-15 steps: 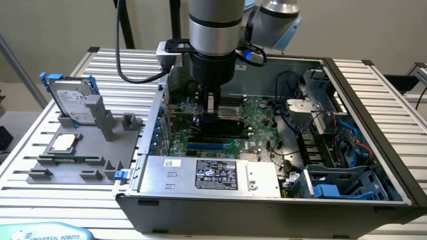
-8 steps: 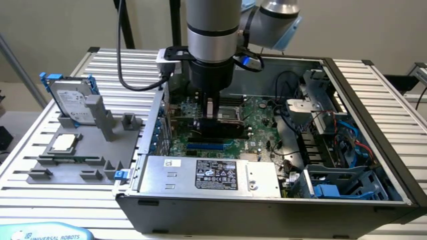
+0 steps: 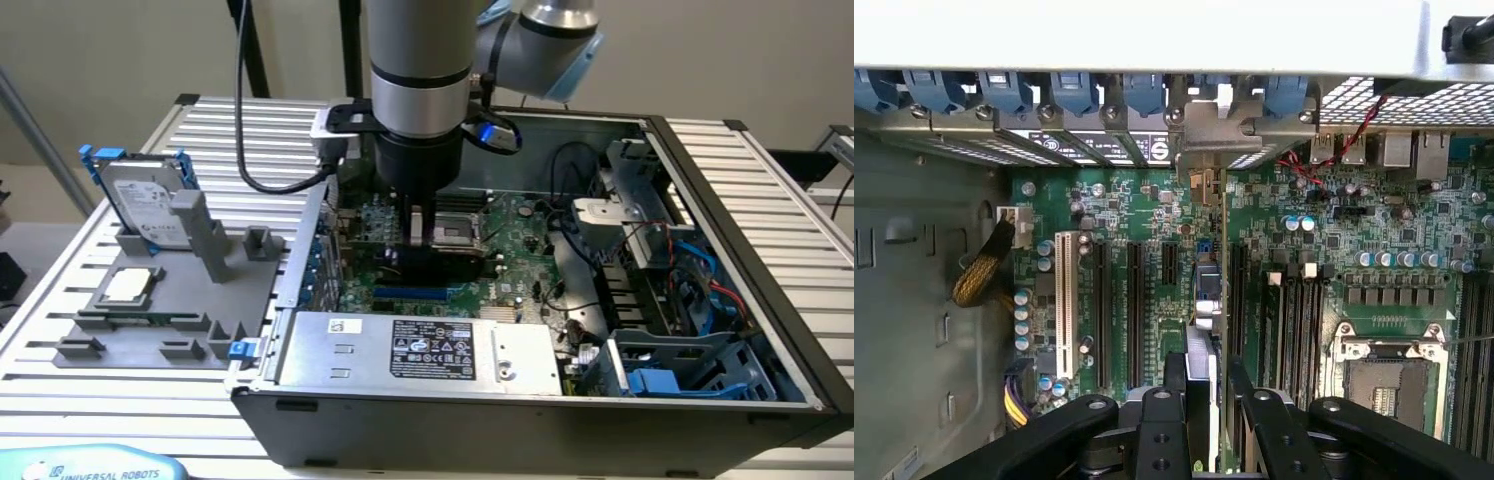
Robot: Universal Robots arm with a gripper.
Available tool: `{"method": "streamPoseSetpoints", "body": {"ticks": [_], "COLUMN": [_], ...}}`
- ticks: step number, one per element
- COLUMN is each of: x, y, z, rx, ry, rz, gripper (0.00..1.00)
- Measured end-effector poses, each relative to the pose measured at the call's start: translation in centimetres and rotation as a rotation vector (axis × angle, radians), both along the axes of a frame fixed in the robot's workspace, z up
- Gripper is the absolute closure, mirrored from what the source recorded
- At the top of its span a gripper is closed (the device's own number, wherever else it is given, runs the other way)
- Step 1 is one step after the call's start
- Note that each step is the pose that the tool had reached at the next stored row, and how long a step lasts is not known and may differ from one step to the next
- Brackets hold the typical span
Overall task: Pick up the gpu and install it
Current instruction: 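Insert the gpu into the slot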
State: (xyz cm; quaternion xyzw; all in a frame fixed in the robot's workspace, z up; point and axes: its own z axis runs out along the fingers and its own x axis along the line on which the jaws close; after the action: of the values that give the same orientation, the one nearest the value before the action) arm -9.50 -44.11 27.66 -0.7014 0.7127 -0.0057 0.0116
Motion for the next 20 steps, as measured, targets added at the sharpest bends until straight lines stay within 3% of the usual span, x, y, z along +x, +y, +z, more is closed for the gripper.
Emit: {"method": "streamPoseSetpoints", "body": {"ticks": [20], "x": [-0.41], "y": [-0.02], "z": [-0.65], "rx": [0.0002], "ry": [0.0042], "rz": [-0.011], "gripper": [0.73]}}
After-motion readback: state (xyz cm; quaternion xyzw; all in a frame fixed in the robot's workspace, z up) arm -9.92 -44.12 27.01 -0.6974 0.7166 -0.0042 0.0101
